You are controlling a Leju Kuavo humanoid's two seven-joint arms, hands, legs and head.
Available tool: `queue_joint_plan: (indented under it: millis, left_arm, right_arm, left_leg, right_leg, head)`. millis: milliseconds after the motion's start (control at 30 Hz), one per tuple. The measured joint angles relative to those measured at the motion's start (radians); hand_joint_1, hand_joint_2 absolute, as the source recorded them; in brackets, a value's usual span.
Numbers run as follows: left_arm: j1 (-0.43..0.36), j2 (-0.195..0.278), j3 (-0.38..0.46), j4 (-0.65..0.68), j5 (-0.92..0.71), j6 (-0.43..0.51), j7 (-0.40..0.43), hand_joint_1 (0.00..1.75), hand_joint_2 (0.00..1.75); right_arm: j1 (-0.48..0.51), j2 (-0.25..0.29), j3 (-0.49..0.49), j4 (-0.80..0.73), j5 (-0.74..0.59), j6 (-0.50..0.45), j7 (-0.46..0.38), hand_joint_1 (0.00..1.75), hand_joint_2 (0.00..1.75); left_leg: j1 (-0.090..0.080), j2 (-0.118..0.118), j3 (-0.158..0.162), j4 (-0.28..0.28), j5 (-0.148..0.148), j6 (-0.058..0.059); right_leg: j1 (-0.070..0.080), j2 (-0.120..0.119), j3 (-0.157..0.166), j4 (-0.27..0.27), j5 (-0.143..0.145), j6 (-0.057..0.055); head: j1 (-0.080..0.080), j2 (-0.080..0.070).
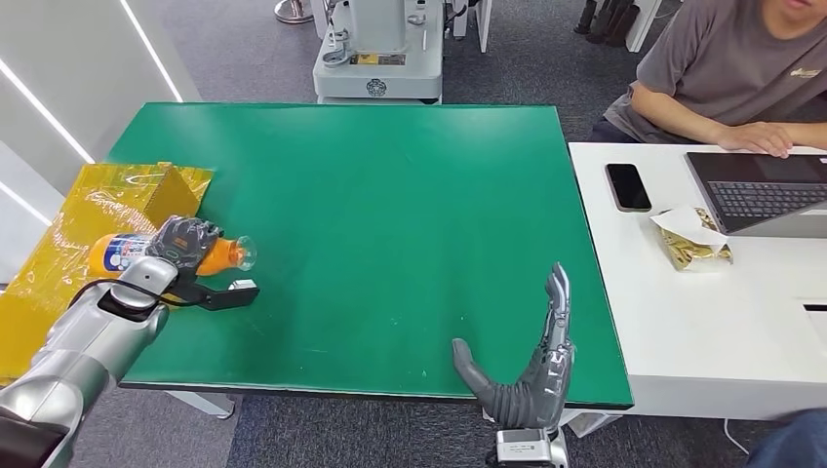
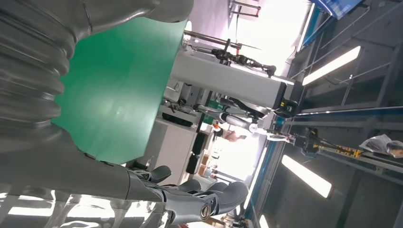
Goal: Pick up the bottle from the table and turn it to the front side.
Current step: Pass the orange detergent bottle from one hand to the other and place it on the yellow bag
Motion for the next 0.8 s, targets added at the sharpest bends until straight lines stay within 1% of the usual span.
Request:
queue_joint_plan:
  millis: [33, 67, 133, 167, 200, 233, 567, 800]
  left_arm:
    - [0.000, -0.001, -0.001, 0.003, 0.001, 0.002, 0.004, 1.69, 1.75]
    - [0.000, -0.002, -0.002, 0.006, 0.001, 0.003, 0.009, 1.45, 1.75]
    - [0.000, -0.004, -0.002, 0.011, 0.002, -0.001, 0.023, 0.60, 1.75]
    - [0.000, -0.005, -0.002, 0.014, 0.002, -0.003, 0.031, 0.22, 1.75]
    - [0.000, -0.007, -0.002, 0.016, 0.000, -0.005, 0.040, 0.03, 1.75]
    - [0.000, -0.008, -0.002, 0.018, -0.002, -0.008, 0.049, 0.00, 1.75]
    - [-0.007, -0.015, -0.002, 0.026, -0.009, -0.061, 0.133, 0.00, 1.75]
    - [-0.006, -0.012, -0.002, 0.026, 0.001, -0.061, 0.148, 0.00, 1.75]
  right_arm:
    - [0.000, 0.000, 0.001, -0.001, 0.000, 0.000, 0.000, 0.00, 1.75]
    - [0.000, 0.000, 0.002, -0.001, 0.000, 0.000, 0.000, 0.00, 1.75]
    - [0.000, 0.000, 0.003, -0.002, 0.002, 0.000, 0.000, 0.00, 1.75]
    - [0.000, 0.000, 0.003, -0.002, 0.003, 0.000, 0.000, 0.00, 1.75]
    - [0.000, 0.000, 0.003, -0.002, 0.003, 0.000, 0.000, 0.00, 1.75]
    - [0.000, 0.000, 0.003, -0.002, 0.003, 0.000, 0.000, 0.00, 1.75]
    - [-0.007, 0.000, 0.013, 0.005, -0.004, 0.000, 0.000, 0.00, 1.75]
    - [-0.020, 0.000, 0.021, 0.018, -0.010, 0.000, 0.001, 0.00, 1.75]
  left_leg:
    - [0.000, 0.000, 0.000, 0.000, 0.000, 0.000]
    - [0.000, 0.000, 0.000, 0.000, 0.000, 0.000]
    - [0.000, 0.000, 0.000, 0.000, 0.000, 0.000]
    - [0.000, 0.000, 0.000, 0.000, 0.000, 0.000]
    - [0.000, 0.000, 0.000, 0.000, 0.000, 0.000]
    - [0.000, 0.000, 0.000, 0.000, 0.000, 0.000]
    - [0.000, 0.000, 0.000, 0.000, 0.000, 0.000]
    - [0.000, 0.000, -0.001, 0.000, 0.000, 0.000]
  right_leg:
    - [0.000, 0.000, 0.000, 0.000, 0.000, 0.000]
    - [0.000, 0.000, 0.000, 0.000, 0.000, 0.000]
    - [0.000, 0.000, 0.000, 0.000, 0.000, 0.000]
    - [0.000, 0.000, 0.000, 0.000, 0.000, 0.000]
    - [0.000, 0.000, 0.000, 0.000, 0.000, 0.000]
    - [0.000, 0.000, 0.000, 0.000, 0.000, 0.000]
    - [0.000, 0.000, 0.000, 0.000, 0.000, 0.000]
    - [0.000, 0.000, 0.000, 0.000, 0.000, 0.000]
  head:
    - [0.000, 0.000]
    - [0.000, 0.000]
    - [0.000, 0.000]
    - [0.000, 0.000]
    - [0.000, 0.000]
    - [0.000, 0.000]
    - [0.000, 0.000]
    - [0.000, 0.000]
